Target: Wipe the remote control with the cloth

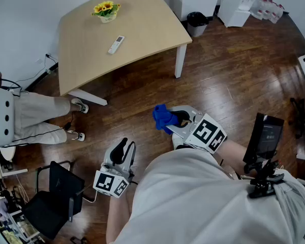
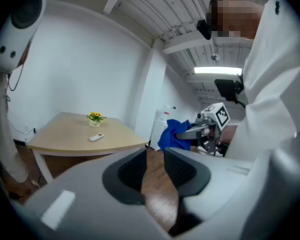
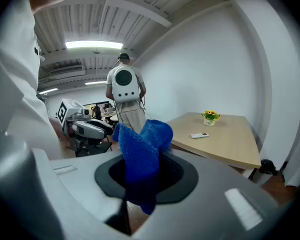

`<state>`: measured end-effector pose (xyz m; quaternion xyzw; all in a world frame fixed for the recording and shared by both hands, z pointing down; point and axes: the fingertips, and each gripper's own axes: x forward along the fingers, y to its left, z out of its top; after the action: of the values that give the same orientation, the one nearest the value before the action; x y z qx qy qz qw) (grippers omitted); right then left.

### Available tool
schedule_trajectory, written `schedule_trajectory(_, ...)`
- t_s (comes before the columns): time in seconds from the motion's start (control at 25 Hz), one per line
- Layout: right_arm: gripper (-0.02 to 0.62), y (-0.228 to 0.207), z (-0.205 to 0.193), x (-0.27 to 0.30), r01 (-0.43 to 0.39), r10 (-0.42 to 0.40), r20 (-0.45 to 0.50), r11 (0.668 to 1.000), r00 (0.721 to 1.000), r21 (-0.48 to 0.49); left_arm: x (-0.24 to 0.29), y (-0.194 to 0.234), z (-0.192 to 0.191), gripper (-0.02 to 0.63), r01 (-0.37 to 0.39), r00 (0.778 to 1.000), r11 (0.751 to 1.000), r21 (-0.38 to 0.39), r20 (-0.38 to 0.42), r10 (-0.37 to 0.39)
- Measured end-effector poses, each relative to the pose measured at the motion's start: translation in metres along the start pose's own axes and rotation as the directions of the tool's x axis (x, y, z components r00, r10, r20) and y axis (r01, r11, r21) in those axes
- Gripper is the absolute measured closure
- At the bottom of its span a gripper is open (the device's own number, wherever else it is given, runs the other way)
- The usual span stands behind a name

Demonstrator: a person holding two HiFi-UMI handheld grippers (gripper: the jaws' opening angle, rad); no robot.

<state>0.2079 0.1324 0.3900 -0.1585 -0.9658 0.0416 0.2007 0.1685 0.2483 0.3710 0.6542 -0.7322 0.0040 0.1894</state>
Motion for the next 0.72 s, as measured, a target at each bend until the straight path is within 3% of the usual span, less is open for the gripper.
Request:
schedule_trajectory(0.12, 0.517, -0.022, 0.0, -0.007, 0.042, -0.042, 0.01, 0.999, 0.999, 0.001, 0.018, 0.017, 0.009, 0.495, -0.001, 1.0, 1.0, 0.009, 0.009, 0.001)
schedule_trajectory(0.32, 0.517, -0.096, -0.009, -0.025, 0.083, -0.084, 0.005, 0.996, 0.996, 0.027, 0.078, 0.033, 0.028, 0.495, -0.026, 1.0, 1.0, 0.005, -0.003, 0.026)
schedule_trajectory(0.6, 0.517, -0.139, -0.007, -0.008, 0.128, -0.13, 0.023, 0.988, 0.991, 0.09, 0.114, 0.076, 0.041, 0.495, -0.024, 0.999, 0.999, 0.034, -0.037, 0.025)
schedule_trajectory(0.72, 0.517, -0.155, -0.002, 0.014, 0.151, -0.153, 0.021, 0.985, 0.988, 0.086, 0.133, 0.102, 0.045, 0.495, 0.019, 0.999, 0.999, 0.041, -0.032, -0.018)
